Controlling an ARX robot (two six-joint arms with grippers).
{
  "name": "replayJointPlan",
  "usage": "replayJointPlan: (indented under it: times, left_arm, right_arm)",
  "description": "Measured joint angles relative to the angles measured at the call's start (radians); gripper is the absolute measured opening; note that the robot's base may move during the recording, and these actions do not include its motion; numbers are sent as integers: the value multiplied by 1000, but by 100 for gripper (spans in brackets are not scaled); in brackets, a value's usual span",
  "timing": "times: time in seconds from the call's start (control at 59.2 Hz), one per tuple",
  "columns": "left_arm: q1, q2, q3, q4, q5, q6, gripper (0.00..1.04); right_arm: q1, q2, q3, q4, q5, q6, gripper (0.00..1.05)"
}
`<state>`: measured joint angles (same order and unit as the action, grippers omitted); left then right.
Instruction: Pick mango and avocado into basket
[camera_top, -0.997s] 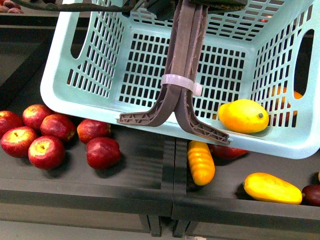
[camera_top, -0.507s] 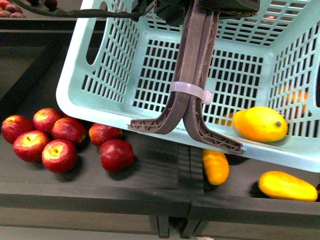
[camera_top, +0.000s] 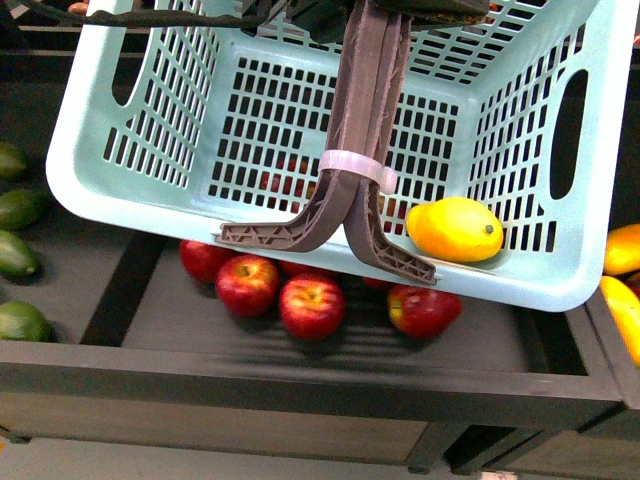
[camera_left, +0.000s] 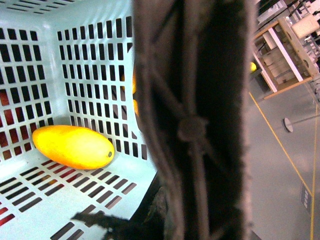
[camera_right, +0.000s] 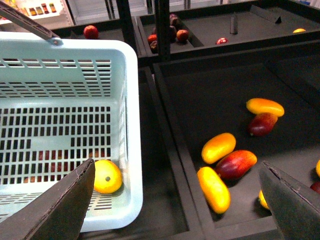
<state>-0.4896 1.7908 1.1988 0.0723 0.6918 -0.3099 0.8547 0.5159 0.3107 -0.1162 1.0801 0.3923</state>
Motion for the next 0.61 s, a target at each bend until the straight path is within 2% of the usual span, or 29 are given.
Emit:
replayJointPlan:
  times: [0.608]
  left_arm:
    - [-1,1,0,0,8,0,4]
  right_arm:
    - [1,0,-2,0,-1,0,96]
